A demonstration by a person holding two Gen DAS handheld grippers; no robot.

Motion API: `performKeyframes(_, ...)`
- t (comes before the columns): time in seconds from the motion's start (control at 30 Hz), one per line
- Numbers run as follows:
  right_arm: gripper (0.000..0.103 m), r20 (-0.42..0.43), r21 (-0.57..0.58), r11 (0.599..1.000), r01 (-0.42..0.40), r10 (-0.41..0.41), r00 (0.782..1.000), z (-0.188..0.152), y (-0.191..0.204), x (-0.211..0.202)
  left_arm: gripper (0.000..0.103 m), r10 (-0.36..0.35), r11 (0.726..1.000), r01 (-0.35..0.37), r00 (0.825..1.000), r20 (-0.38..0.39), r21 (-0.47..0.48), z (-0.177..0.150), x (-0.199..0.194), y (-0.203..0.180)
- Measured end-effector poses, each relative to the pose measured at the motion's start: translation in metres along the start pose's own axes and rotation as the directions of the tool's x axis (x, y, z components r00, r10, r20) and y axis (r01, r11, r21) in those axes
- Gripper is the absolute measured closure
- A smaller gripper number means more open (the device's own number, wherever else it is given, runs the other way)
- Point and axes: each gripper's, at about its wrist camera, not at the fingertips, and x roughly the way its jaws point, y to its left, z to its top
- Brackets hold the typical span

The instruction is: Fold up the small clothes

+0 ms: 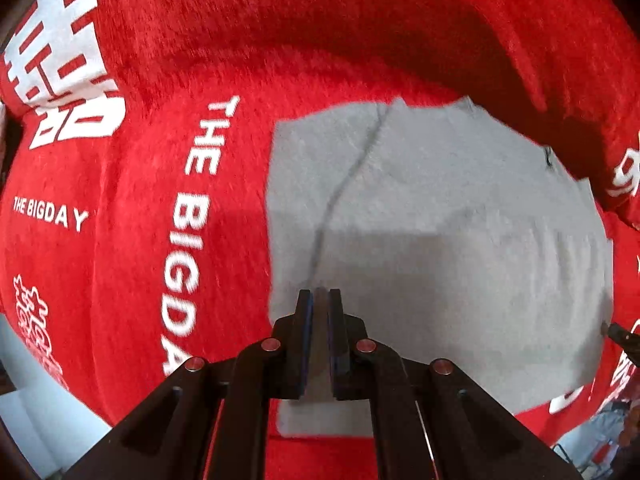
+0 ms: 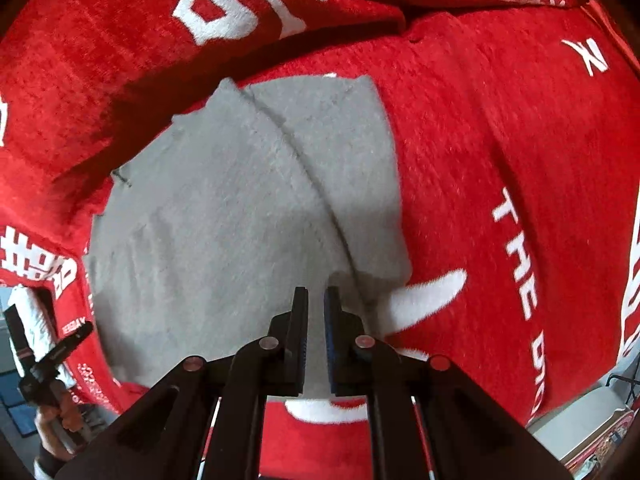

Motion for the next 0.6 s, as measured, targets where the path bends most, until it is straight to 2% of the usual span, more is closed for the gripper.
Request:
performKeyframes(0.17, 0.094, -0.060, -0.001, 0.999, -0.050, 0.050, 0.997, -0.017, 0.008, 0.006, 0.096, 0.021, 1.000, -0.021, 0.999, -0.047, 0.000, -0.023, -0.002, -0.020)
performKeyframes(0.27, 0.094, -0.090, -0.019, 0.998, -0.063, 0.061, 0.994, -0.024, 0.015, 0.013, 0.096, 0.033, 0.999, -0.031, 0.998, -0.056, 0.032, -0.034, 0.000, -0.032)
performKeyframes(0.3, 0.094, -0.103, -0.027, 0.997, -0.070, 0.066, 0.992, -0.027, 0.019, 0.017, 0.084, 0.037, 0.999, -0.034, 0.998, -0.058, 0.042, -0.037, 0.001, -0.036)
performKeyframes(0.33, 0.089, -0.112, -0.030, 0.997, -0.074, 0.070, 0.991, -0.026, 0.020, 0.020, 0.040, 0.034, 0.998, -0.031, 0.997, -0.064, 0.045, -0.041, 0.001, -0.040)
performKeyframes(0.37, 0.083, -0.126, -0.033, 0.996, -0.079, 0.074, 0.989, -0.027, 0.023, 0.024, 0.016, 0.031, 0.999, -0.028, 0.997, -0.064, 0.039, -0.043, 0.000, -0.042)
performKeyframes(0.4, 0.067, -0.138, -0.035, 0.996, -0.083, 0.077, 0.987, -0.029, 0.026, 0.027, 0.000, 0.026, 0.999, -0.025, 0.999, -0.043, 0.028, -0.046, -0.004, -0.044)
performKeyframes(0.43, 0.052, -0.143, -0.038, 0.996, -0.085, 0.079, 0.987, -0.031, 0.029, 0.029, 0.000, 0.018, 0.999, -0.017, 1.000, -0.018, 0.028, -0.048, -0.009, -0.047)
performKeyframes(0.47, 0.047, -0.143, -0.049, 0.995, -0.089, 0.081, 0.986, -0.033, 0.033, 0.031, 0.000, 0.017, 0.999, -0.016, 1.000, -0.018, 0.035, -0.050, -0.010, -0.050)
performKeyframes(0.6, 0.046, -0.171, -0.077, 0.991, -0.106, 0.092, 0.981, -0.035, 0.045, 0.036, 0.000, 0.034, 0.999, -0.033, 0.999, -0.042, 0.033, -0.052, -0.007, -0.056)
